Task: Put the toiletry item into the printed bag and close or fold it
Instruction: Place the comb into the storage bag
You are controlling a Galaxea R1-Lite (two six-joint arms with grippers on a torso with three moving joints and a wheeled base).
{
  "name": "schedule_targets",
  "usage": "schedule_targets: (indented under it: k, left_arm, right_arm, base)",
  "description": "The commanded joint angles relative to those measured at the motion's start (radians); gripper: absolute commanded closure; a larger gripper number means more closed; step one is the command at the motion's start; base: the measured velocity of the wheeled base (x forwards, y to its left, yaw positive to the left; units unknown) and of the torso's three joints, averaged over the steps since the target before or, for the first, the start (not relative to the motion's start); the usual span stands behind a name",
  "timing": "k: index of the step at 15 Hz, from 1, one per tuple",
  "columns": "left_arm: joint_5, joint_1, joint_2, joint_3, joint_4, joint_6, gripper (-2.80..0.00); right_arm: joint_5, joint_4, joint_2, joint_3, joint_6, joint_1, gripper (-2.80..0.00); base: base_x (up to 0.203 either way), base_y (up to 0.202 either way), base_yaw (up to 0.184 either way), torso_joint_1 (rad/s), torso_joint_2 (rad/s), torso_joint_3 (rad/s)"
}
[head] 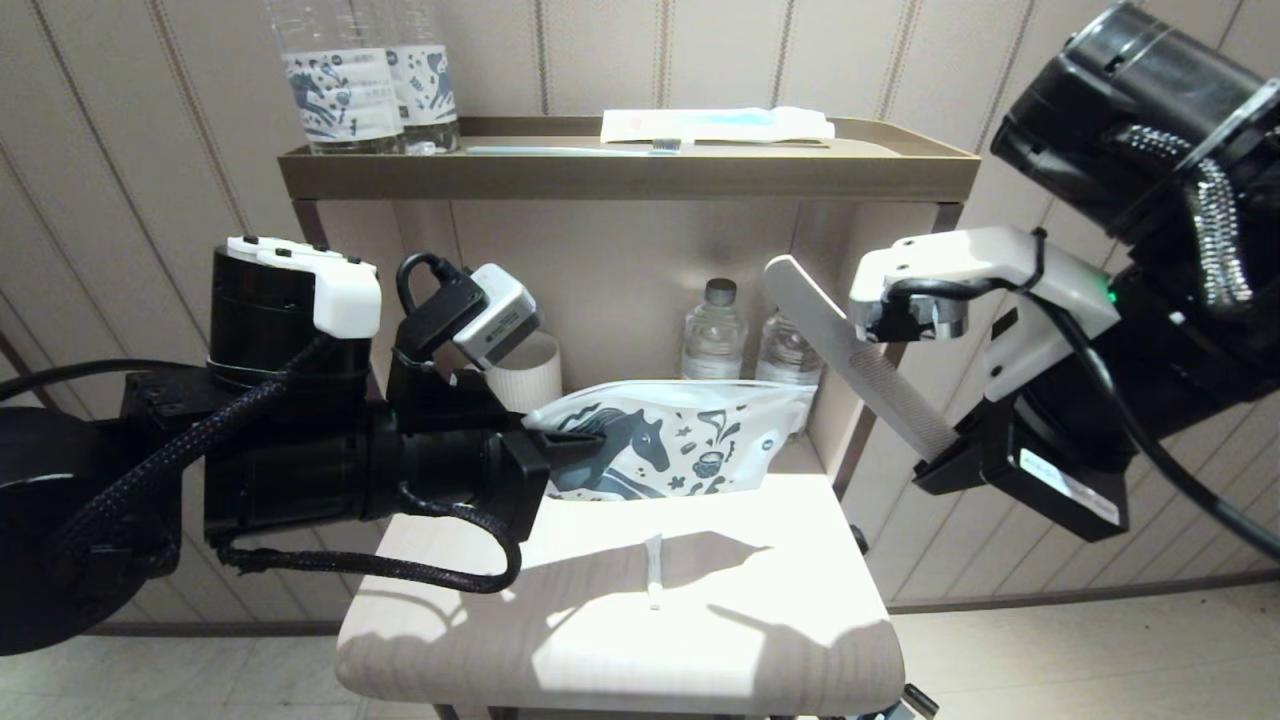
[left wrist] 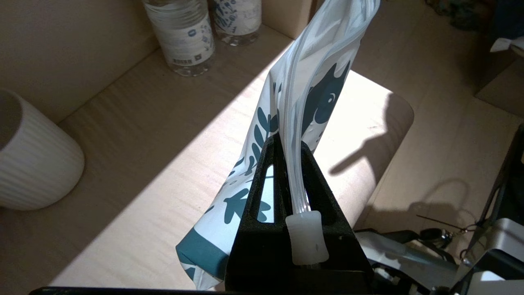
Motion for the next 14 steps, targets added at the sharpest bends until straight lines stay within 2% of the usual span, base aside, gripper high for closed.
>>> schedule_targets:
  k: [1,8,11,14]
  left_arm:
    - [-0.002,-0.001,0.013,-0.007,-0.003,0.000,0.00]
    - [-0.002,-0.001,0.034,-0.001,-0.004,0.003,0.00]
    - [-0.002,-0.001,0.041,0.002,-0.039,0.003,0.00]
    - [-0.001,-0.001,0.044,0.003,-0.046,0.004,0.00]
  right_arm:
    - [-0.002,0.004,0.019,0.000,-0.008,0.013,0.00]
    - [-0.002,0.006,0.018,0.011,-0.003,0.038,0.00]
    - [-0.002,0.007,0.021,0.016,0.004,0.038,0.00]
    - [-0.002,0.000,0.025,0.016,0.004,0.038,0.00]
  base:
    - [0.000,0.000,0.000,0.000,0.00,0.000]
    - [0.000,0.000,0.000,0.000,0.00,0.000]
    - [0.000,0.000,0.000,0.000,0.00,0.000]
    - [0.152,0.000,-0.002,0.007,0.00,0.006]
